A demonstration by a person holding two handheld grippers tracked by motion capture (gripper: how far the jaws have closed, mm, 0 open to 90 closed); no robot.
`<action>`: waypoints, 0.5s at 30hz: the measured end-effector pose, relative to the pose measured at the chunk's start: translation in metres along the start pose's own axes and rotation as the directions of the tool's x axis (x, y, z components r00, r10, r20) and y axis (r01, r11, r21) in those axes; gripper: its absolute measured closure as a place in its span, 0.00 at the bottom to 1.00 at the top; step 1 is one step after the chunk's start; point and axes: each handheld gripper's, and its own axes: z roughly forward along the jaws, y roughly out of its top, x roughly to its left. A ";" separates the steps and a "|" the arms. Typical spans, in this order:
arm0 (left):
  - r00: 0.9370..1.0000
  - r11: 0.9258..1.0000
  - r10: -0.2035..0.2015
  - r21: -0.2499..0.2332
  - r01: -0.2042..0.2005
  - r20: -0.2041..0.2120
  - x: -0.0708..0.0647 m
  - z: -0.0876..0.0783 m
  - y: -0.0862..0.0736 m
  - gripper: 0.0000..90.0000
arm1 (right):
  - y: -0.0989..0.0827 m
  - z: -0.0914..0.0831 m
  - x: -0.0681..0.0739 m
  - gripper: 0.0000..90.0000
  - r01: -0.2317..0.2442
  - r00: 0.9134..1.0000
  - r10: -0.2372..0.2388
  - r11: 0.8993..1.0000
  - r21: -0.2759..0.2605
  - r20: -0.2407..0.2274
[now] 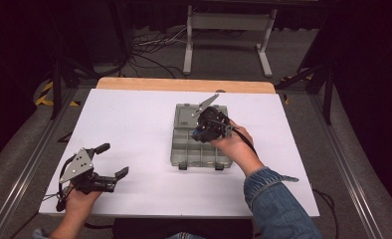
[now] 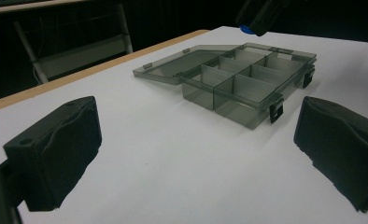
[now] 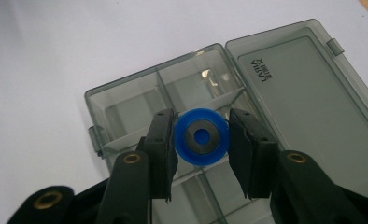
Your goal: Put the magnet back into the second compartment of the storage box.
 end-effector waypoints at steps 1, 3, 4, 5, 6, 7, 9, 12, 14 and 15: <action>1.000 1.000 0.001 -0.003 -0.001 0.001 0.000 0.000 0.000 0.02 | 0.000 0.001 -0.003 0.69 -0.007 1.000 0.007 1.000 0.000 0.002; 1.000 1.000 0.000 -0.006 0.000 -0.002 0.000 0.000 0.000 0.02 | 0.001 0.003 -0.007 0.69 -0.015 1.000 0.015 1.000 0.003 0.007; 1.000 1.000 0.000 -0.003 0.000 0.001 0.000 0.000 0.000 0.02 | 0.001 0.004 -0.010 0.69 -0.021 1.000 0.021 1.000 0.001 0.011; 1.000 1.000 -0.003 -0.003 0.003 0.002 0.000 0.000 0.000 0.02 | 0.001 0.004 -0.012 0.69 -0.026 1.000 0.026 1.000 0.001 0.014; 1.000 1.000 -0.001 -0.001 0.001 0.001 0.000 0.000 0.000 0.02 | 0.001 0.004 -0.014 0.69 -0.030 0.999 0.030 1.000 -0.001 0.016; 1.000 1.000 0.000 0.000 0.000 0.002 0.000 0.000 0.000 0.02 | 0.002 0.005 -0.016 0.69 -0.036 0.999 0.037 0.999 -0.003 0.015; 1.000 1.000 0.001 0.000 -0.001 0.001 0.000 0.000 0.000 0.02 | 0.002 0.006 -0.019 0.69 -0.043 0.999 0.043 0.999 0.000 0.019; 1.000 1.000 0.000 0.004 0.000 0.003 0.000 0.000 0.000 0.02 | 0.001 0.009 -0.024 0.69 -0.053 0.998 0.053 0.999 0.002 0.024; 1.000 1.000 0.000 0.004 0.000 0.003 0.000 0.001 0.000 0.02 | 0.001 0.011 -0.025 0.69 -0.058 0.998 0.058 0.998 0.002 0.026; 1.000 1.000 -0.001 0.004 0.001 0.003 0.000 0.001 0.000 0.02 | 0.001 0.012 -0.027 0.69 -0.061 0.998 0.061 0.998 0.004 0.029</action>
